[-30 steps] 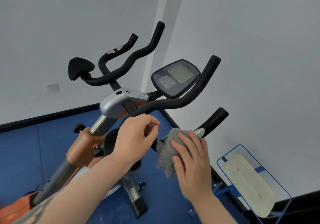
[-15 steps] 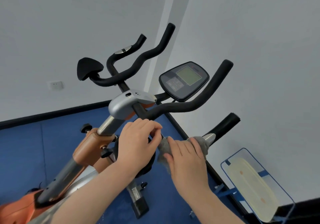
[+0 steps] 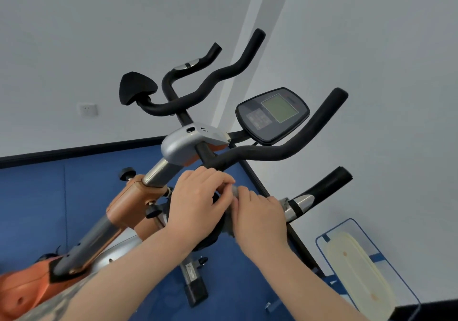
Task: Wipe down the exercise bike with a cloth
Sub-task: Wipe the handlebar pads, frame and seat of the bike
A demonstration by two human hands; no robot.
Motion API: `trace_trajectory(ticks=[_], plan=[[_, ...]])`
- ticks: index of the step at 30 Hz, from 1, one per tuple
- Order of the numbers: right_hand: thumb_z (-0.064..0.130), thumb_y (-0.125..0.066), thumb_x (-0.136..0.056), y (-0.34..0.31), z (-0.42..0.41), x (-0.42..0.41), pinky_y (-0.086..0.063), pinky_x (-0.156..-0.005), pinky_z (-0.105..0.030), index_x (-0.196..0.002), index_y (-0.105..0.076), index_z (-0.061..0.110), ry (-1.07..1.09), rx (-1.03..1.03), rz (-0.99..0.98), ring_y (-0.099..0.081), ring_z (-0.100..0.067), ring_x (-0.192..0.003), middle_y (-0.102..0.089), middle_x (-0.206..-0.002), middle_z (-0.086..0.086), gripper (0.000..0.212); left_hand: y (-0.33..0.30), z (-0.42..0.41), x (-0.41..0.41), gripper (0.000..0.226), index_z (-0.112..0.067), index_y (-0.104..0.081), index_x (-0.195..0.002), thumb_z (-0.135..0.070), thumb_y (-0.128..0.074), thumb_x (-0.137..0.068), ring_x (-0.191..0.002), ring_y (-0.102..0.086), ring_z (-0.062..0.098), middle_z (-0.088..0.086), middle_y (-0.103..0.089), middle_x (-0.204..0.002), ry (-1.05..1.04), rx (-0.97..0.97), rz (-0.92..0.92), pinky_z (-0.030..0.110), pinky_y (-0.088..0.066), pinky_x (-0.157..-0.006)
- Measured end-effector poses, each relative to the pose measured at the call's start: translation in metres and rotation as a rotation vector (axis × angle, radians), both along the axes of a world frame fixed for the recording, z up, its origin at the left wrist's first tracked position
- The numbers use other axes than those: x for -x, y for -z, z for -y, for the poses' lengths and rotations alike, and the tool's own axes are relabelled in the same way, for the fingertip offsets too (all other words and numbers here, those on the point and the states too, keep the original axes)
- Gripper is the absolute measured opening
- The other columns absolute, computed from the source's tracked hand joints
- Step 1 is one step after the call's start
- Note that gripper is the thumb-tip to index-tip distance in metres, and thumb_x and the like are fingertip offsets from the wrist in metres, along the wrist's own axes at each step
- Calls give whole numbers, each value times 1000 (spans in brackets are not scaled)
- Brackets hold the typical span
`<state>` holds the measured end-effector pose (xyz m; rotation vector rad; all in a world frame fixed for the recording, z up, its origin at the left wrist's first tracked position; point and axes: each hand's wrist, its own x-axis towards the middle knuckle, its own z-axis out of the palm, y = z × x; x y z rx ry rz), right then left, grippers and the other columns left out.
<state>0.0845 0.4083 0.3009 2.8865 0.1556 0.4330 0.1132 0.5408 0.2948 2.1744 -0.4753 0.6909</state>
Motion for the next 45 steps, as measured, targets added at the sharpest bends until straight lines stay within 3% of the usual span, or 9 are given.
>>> trace_trajectory(ticks=[5,9,14,20,25,30,35,40,45], plan=[[39,-30,-96,-1,12,17,-48,-65,-32,-98,-67,15,-33,0,46,-58,-17,-60,-60,-68,5,44,3,0,-1,16,-24,-69,-85,-28,-54,-88,-68,-49,2,-17,-55,-68,-13,5,2,26,-39,-69],[34,-12,-96,-4,-7,-10,-33,-61,-31,-95,-53,17,4,-31,-33,-61,-19,-62,-62,-71,4,45,3,1,-1,16,-24,-69,-84,-29,-54,-87,-68,-51,5,-16,-56,-68,-36,22,-20,28,-41,-70],[37,-33,-95,7,24,19,-50,-66,-33,-104,-67,13,-99,0,58,-57,-18,-61,-60,-68,5,42,4,-2,2,10,-23,-69,-85,-19,-61,-84,-68,-54,10,-14,-59,-69,-68,47,-54,38,-46,-68],[38,-28,-98,6,2,-5,-43,-60,-33,-82,-60,19,-23,-62,97,-57,-18,-51,-59,-58,6,41,2,0,2,10,-27,-68,-83,-23,-58,-83,-71,-52,5,-17,-60,-70,-94,48,-59,37,-47,-68],[46,-45,-97,-1,77,21,-42,-99,-37,-105,-67,18,-292,-75,110,-60,-17,-92,-64,-94,6,37,5,-4,0,18,-30,-67,-84,-13,-69,-83,-70,-50,4,-18,-59,-68,-96,24,-70,35,-46,-68],[31,-44,-96,-2,83,23,-23,-116,-44,-109,-65,16,-94,-349,227,-48,-20,-124,-60,-115,2,29,5,-1,-2,11,-32,-66,-83,-25,-58,-83,-71,-48,5,-19,-57,-66,-114,8,-58,35,-44,-67],[46,-36,-100,-1,92,19,-22,-116,-40,-94,-67,18,-212,-264,164,-53,-22,-115,-62,-104,2,42,5,1,-1,14,-29,-68,-81,-15,-68,-84,-70,-48,5,-18,-59,-66,-124,-3,-73,33,-42,-63],[34,-49,-98,3,78,16,-23,-116,-43,-89,-70,17,-84,-466,323,-56,-19,-112,-64,-100,4,29,6,0,-4,11,-32,-67,-82,-26,-57,-83,-71,-45,3,-20,-56,-66,-120,-3,-64,30,-38,-62],[32,-50,-97,-4,101,12,-33,-108,-36,-93,-71,17,-290,-242,288,-60,-21,-100,-65,-98,2,26,6,1,-3,11,-32,-67,-82,-26,-58,-83,-71,-46,3,-19,-57,-66,-117,-5,-63,29,-37,-63]])
